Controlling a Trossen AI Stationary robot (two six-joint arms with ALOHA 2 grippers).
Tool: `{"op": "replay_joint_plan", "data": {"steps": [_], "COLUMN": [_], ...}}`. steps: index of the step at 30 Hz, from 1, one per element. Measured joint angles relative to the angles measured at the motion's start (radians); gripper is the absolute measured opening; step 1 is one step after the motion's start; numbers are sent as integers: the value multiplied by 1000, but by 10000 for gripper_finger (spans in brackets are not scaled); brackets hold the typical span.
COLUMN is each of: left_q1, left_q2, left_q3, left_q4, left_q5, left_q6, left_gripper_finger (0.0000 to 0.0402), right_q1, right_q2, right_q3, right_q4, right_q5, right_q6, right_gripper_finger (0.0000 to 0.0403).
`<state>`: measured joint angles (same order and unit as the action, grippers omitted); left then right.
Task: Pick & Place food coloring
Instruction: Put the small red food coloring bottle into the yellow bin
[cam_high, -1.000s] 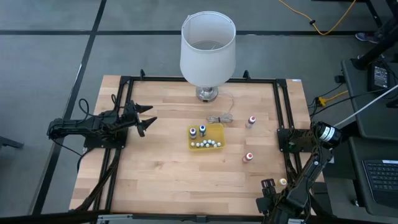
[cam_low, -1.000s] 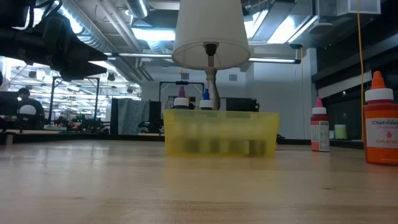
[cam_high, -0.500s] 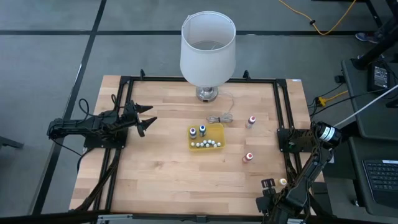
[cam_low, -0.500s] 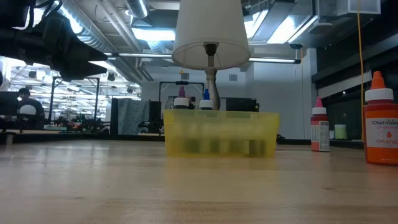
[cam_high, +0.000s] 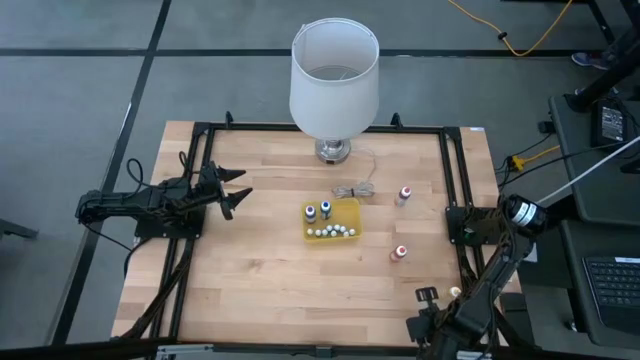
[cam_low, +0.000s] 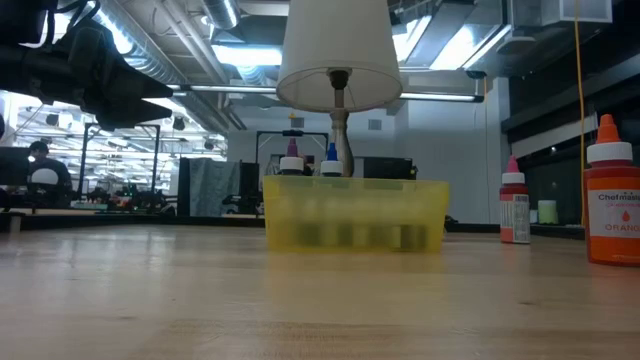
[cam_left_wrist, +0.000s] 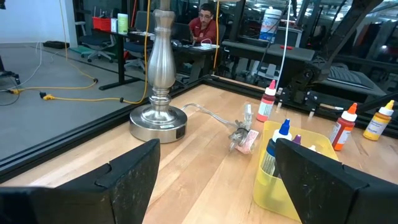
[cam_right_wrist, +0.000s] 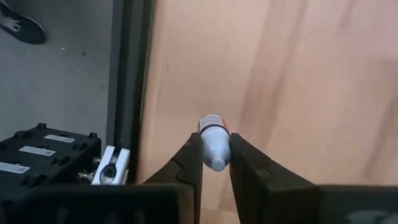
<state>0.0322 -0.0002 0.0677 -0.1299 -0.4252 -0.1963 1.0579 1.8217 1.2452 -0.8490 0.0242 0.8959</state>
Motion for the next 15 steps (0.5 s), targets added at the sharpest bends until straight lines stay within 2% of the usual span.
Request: {"op": "replay_joint_plan", "data": {"steps": [4, 9, 15], "left_q1": [0, 0, 0], "left_q2": [0, 0, 0], "left_q3": [0, 0, 0], "left_q4": [0, 0, 0], "left_q5": [0, 0, 0], "left_q6": [0, 0, 0], "left_gripper_finger": [312, 311, 312], "right_q1": [-51, -132, -250], "right_q2": [0, 0, 0], "right_q3": [77, 202, 346], "right_q4": [-102, -242, -368], "right_q5": [0, 6, 8], "right_q6": [-67, -207, -368], "right_gripper_finger": [70, 59, 66]}}
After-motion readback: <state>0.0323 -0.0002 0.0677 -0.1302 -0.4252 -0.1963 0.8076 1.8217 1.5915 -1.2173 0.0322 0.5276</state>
